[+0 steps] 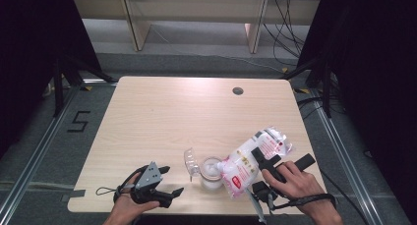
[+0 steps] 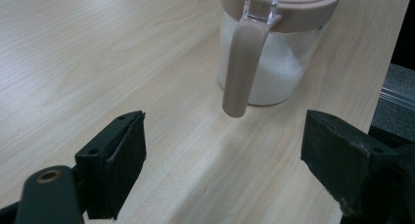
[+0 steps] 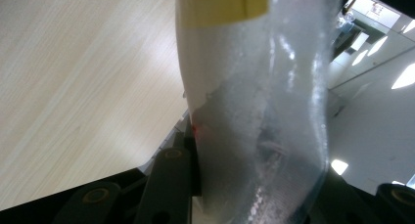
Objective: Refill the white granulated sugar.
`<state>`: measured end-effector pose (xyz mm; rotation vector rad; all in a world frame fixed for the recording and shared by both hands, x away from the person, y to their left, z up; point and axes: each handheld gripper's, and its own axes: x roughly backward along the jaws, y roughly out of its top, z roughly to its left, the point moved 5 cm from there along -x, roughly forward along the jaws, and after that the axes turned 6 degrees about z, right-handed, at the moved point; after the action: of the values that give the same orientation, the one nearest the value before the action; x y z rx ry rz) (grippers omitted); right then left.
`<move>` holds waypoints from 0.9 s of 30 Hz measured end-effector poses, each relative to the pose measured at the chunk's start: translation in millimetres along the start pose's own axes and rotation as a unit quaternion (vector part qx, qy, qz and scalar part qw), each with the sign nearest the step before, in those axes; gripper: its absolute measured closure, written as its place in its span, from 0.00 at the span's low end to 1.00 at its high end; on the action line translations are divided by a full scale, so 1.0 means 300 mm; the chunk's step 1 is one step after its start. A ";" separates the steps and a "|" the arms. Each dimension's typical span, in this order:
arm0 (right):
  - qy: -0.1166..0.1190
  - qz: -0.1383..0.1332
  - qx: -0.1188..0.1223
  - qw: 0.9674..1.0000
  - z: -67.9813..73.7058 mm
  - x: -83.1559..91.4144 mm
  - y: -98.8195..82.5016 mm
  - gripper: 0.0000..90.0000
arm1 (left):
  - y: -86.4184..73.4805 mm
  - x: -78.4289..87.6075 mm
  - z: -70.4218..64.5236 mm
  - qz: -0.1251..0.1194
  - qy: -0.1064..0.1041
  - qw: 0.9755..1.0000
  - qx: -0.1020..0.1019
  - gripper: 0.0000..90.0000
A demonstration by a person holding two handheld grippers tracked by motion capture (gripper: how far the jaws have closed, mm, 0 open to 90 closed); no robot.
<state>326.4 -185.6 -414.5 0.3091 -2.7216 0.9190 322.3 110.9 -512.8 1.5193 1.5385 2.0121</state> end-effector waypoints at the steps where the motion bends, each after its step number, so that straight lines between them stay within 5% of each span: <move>1: -0.001 0.002 -0.001 1.000 0.000 0.000 0.000 0.81 | -0.001 0.001 0.003 0.003 0.002 1.000 -0.003 0.18; 27: 0.007 -0.002 0.003 1.000 0.003 0.000 0.005 0.81 | -0.001 0.006 0.006 0.009 0.007 1.000 -0.008 0.18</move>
<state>326.0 -184.9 -416.0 0.3075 -2.7054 0.9247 322.9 113.4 -512.1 1.5209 1.5147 2.0444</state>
